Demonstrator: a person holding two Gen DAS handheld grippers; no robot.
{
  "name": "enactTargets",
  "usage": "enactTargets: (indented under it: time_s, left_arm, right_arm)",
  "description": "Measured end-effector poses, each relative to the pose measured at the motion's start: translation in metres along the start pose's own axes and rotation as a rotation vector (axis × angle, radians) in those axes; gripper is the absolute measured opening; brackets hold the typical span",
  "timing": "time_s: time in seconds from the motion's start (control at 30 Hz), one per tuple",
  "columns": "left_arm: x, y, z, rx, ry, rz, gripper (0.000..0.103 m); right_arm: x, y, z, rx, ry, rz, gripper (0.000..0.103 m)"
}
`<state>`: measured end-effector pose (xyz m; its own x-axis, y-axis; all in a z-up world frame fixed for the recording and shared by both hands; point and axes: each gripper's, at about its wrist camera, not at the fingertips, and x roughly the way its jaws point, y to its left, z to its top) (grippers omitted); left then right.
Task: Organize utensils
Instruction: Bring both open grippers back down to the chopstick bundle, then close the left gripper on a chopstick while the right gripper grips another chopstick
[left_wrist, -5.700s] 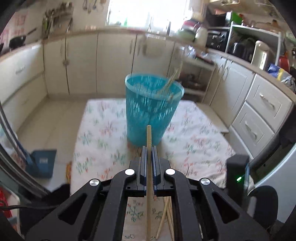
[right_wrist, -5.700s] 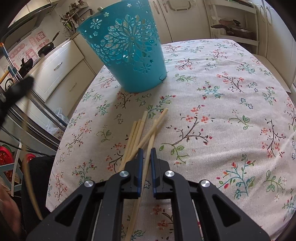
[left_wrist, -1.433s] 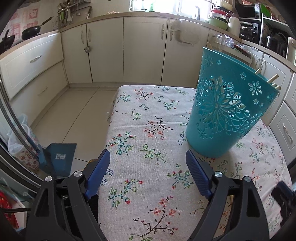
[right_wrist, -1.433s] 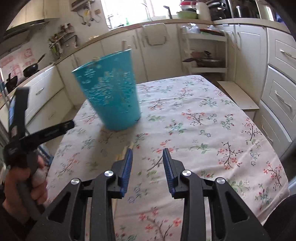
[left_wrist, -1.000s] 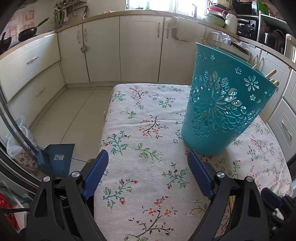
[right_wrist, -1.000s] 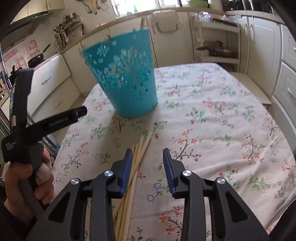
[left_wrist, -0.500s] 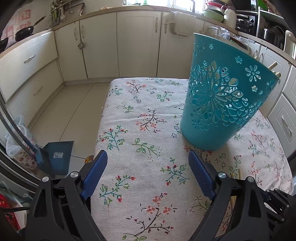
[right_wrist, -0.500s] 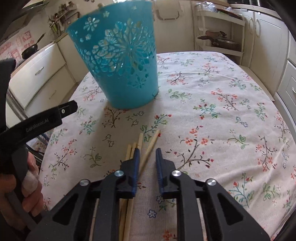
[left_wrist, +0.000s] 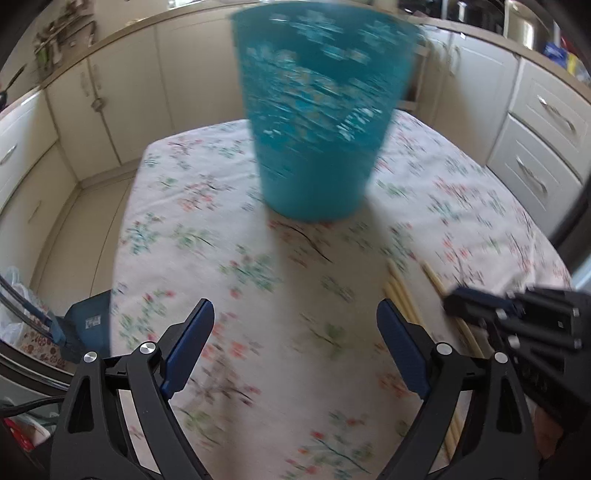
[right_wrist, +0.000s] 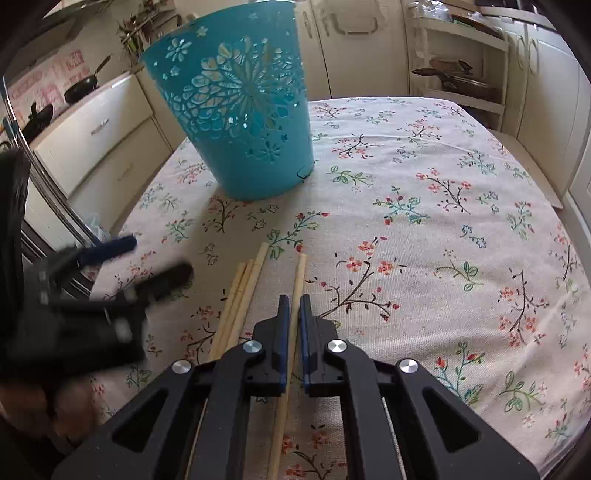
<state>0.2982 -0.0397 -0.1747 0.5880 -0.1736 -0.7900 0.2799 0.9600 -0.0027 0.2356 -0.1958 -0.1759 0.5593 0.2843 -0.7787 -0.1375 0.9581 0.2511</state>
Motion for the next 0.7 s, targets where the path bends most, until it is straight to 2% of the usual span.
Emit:
enactTargets:
  time_s: [0.13, 0.33, 0.7]
  left_arm:
    - [-0.005, -0.014, -0.007, 0.018, -0.007, -0.003, 0.086]
    - [0.0, -0.018, -0.009, -0.01, 0.036, 0.02, 0.086]
    - [0.0, -0.019, -0.011, -0.046, 0.046, -0.018, 0.086]
  right_arm:
    - [-0.002, -0.001, 0.001, 0.014, -0.001, 0.025, 0.007]
    - [-0.001, -0.006, 0.003, 0.037, -0.001, 0.052, 0.007]
    - [-0.003, -0.013, 0.002, 0.073, 0.018, 0.084, 0.007]
